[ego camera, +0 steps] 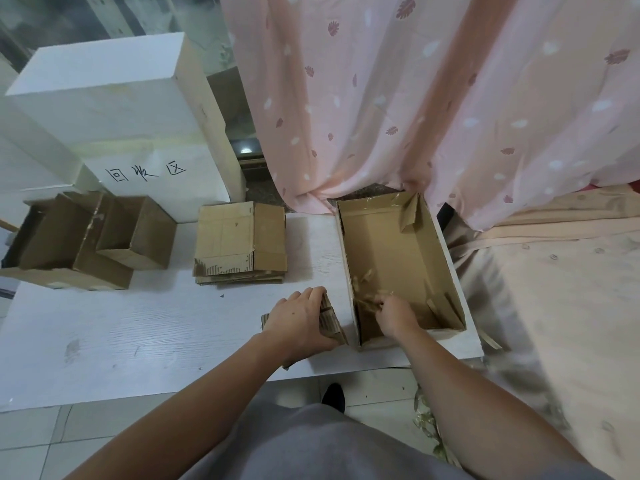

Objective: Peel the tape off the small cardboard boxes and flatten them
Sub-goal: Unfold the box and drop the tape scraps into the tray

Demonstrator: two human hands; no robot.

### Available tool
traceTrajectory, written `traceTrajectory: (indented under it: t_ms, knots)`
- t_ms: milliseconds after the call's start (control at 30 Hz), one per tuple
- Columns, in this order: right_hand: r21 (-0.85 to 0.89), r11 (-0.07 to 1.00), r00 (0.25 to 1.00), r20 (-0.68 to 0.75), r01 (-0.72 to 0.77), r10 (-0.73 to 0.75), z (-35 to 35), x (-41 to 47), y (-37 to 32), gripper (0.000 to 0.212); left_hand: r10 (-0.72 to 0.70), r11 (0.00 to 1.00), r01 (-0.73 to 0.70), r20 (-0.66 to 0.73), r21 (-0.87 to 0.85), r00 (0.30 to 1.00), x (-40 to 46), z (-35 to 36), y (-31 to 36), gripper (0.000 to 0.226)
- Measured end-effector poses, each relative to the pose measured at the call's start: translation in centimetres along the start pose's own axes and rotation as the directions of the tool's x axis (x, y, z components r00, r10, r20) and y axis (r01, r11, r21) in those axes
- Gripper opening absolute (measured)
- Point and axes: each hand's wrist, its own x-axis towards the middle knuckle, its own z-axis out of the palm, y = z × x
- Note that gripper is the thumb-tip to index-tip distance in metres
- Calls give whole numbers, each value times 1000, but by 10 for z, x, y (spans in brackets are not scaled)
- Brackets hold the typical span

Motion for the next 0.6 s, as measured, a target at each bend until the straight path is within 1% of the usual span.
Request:
traceTrajectory:
  t_ms: [167, 333, 500, 600]
  knots:
    - [-187, 982, 997, 70, -32, 46, -4, -4, 4, 41, 2, 1000, -2, -8, -4, 1000, -1, -1, 1, 89]
    - [-308, 951, 983, 162, -37, 91, -11, -12, 5, 52, 7, 1000, -7, -13, -4, 1000, -2, 2, 3, 87]
    - [-401, 916, 984, 145, -34, 100, -16, -18, 5, 52, 11, 1000, -11, -1, -6, 1000, -3, 5, 1, 87]
    - [-423, 906, 992, 108, -18, 70, -20, -22, 2, 46, 8, 1000, -8, -1, -4, 1000, -2, 6, -1, 87]
